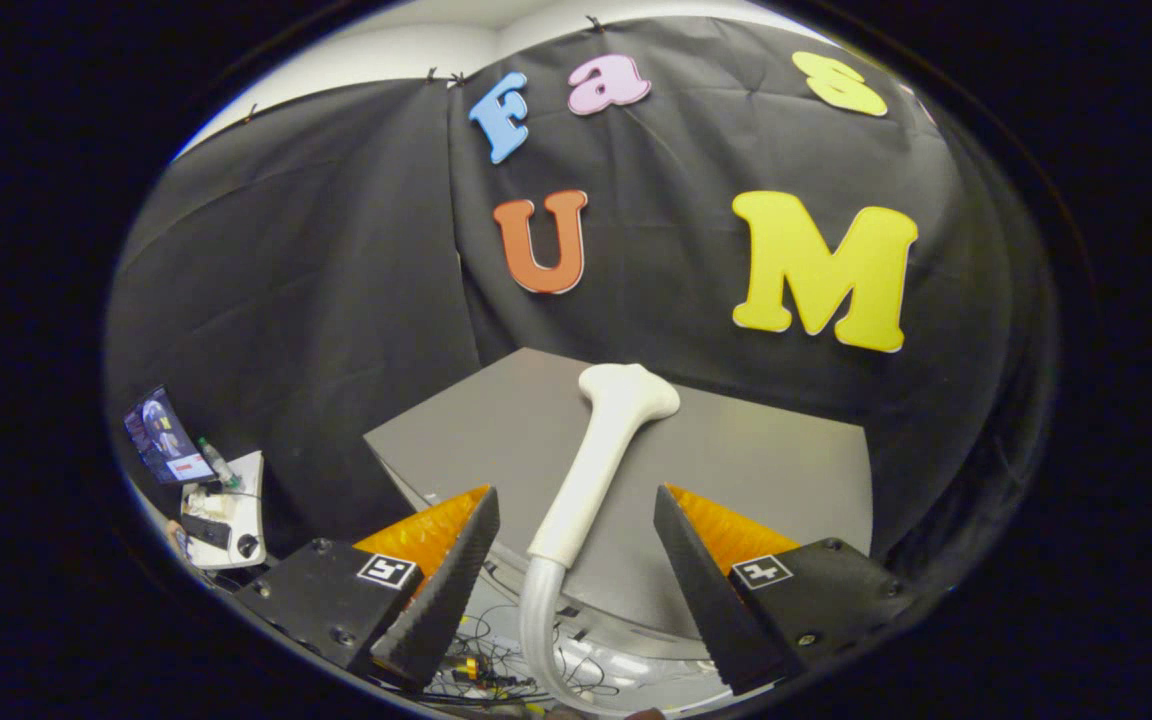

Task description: Iron the clothes twice with a garment steamer, once on the left side and once on the right side.

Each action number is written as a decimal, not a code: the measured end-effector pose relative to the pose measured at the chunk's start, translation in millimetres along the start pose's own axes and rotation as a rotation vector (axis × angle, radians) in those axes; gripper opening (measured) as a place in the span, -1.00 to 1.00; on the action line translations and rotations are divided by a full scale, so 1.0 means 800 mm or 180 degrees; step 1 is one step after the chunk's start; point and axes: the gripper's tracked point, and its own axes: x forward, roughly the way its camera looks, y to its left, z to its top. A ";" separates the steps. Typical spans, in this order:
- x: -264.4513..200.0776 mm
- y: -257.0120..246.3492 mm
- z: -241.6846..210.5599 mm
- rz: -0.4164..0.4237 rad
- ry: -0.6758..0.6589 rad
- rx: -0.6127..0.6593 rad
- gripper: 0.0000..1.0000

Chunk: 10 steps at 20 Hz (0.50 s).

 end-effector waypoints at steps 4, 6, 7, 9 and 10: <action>0.056 -0.011 0.003 -0.0029 0.0354 0.0168 0.99; 0.079 -0.012 0.006 -0.0048 0.0495 0.0248 0.99; 0.090 -0.013 0.004 -0.0073 0.0574 0.0258 0.99; 0.109 -0.015 0.006 -0.0155 0.0684 0.0260 0.91; 0.116 -0.015 0.005 -0.0203 0.0750 0.0257 0.90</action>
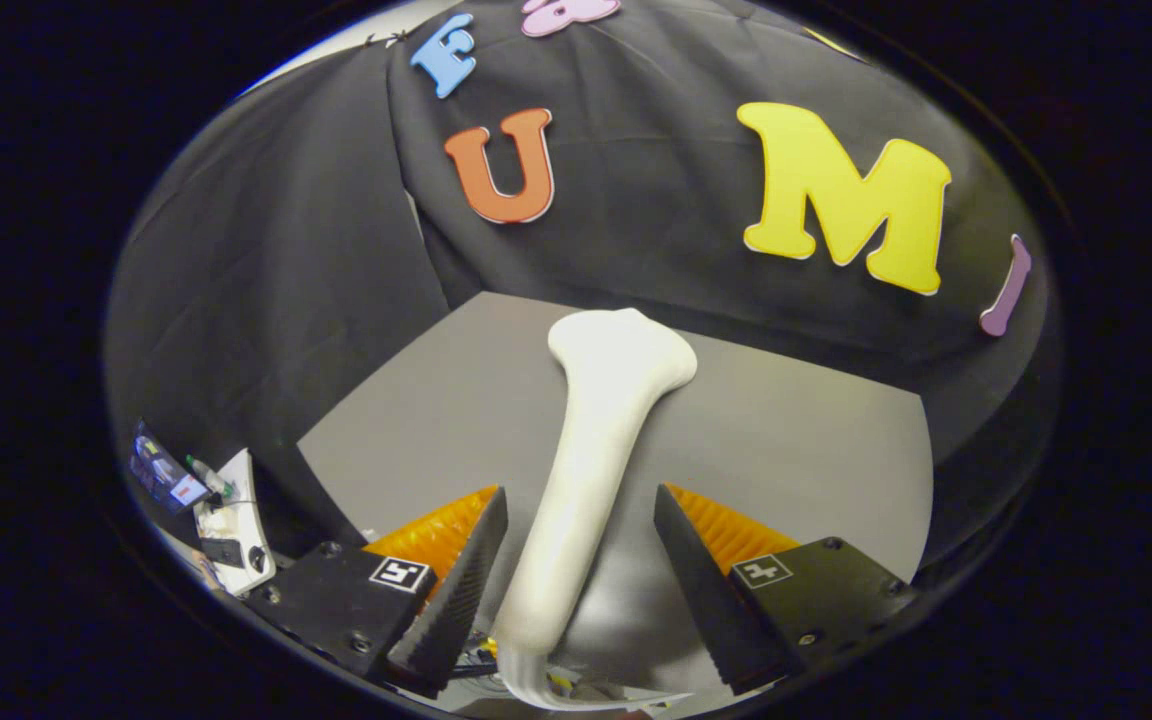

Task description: Iron the clothes twice with a garment steamer, once on the left side and once on the right side.

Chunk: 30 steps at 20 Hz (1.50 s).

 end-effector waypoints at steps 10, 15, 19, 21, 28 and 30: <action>0.026 0.002 0.004 -0.0206 0.0235 0.0187 0.26; 0.026 0.010 0.005 -0.0080 0.0128 0.0394 -0.16; 0.003 0.014 0.015 -0.0029 -0.0076 0.0459 -0.26; -0.011 0.013 0.016 0.0014 -0.0145 0.0547 -0.26; -0.081 -0.009 0.008 0.0046 -0.0523 0.0754 -0.28; -0.108 -0.018 0.006 0.0008 -0.0669 0.0755 -0.29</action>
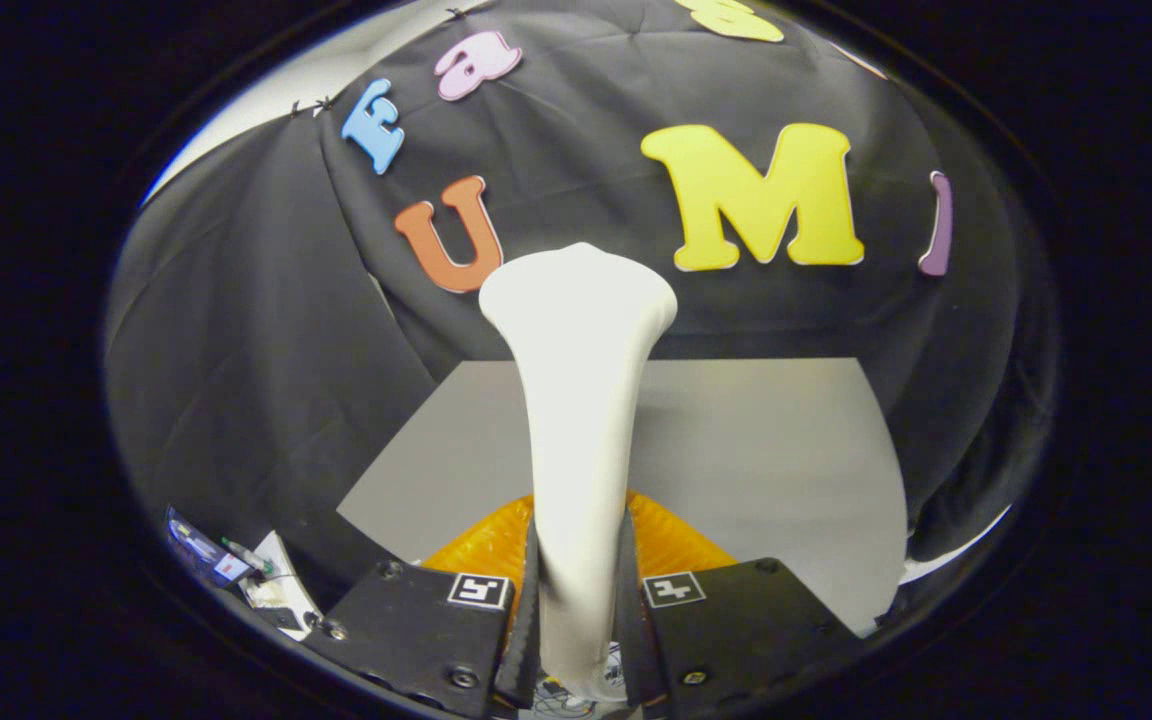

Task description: Iron the clothes twice with a garment steamer, once on the left side and once on the right side.

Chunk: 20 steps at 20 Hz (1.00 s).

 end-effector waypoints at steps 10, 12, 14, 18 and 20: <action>-0.144 -0.074 -0.018 -0.0273 -0.0467 0.0233 -0.29; -0.179 -0.099 -0.027 -0.0395 -0.0562 0.0326 -0.30; -0.215 -0.128 -0.040 -0.0541 -0.0661 0.0416 -0.29; -0.286 -0.184 -0.050 -0.0860 -0.0866 0.0580 -0.29; -0.323 -0.204 -0.043 -0.0945 -0.0998 0.0656 -0.29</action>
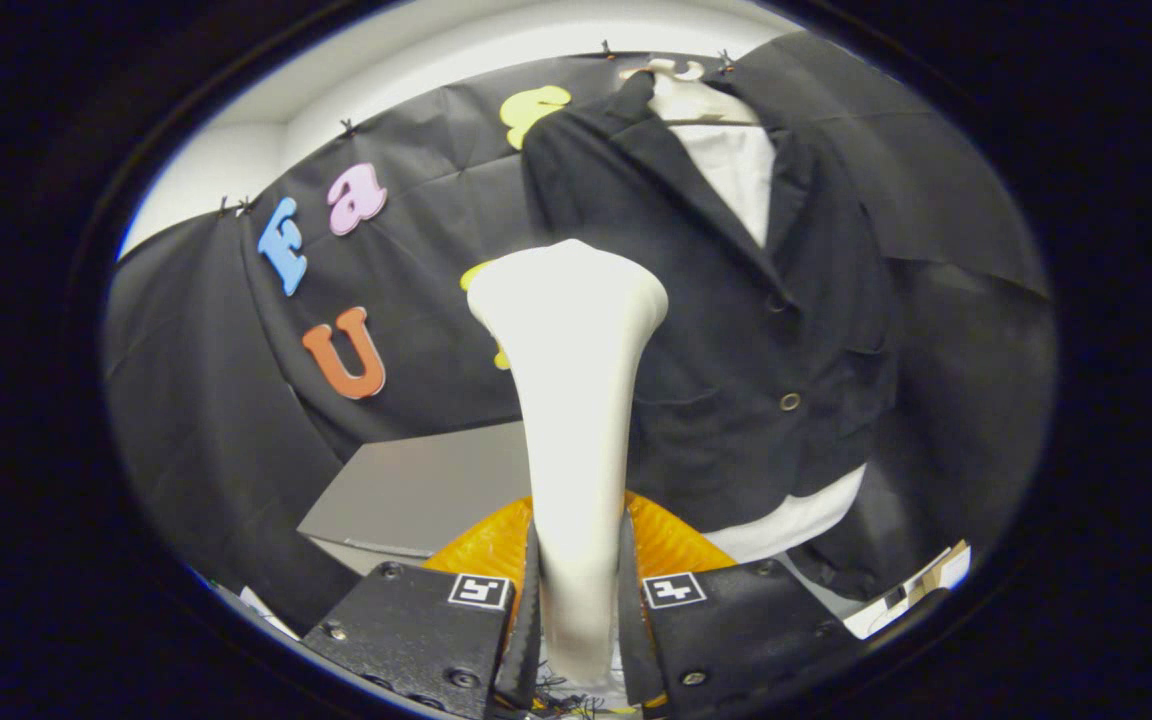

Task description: Iron the clothes twice with a garment steamer, once on the left side and once on the right side.

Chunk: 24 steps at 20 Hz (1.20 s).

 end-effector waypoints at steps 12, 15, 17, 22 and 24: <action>-0.023 -0.053 0.192 -0.0019 -0.1017 -0.0386 -0.29; -0.010 -0.063 0.238 -0.0091 -0.1220 -0.0462 -0.29; -0.002 -0.067 0.264 -0.0136 -0.1370 -0.0513 -0.29; 0.021 -0.065 0.310 -0.0176 -0.1626 -0.0618 -0.30; 0.032 -0.068 0.326 -0.0241 -0.1736 -0.0633 -0.30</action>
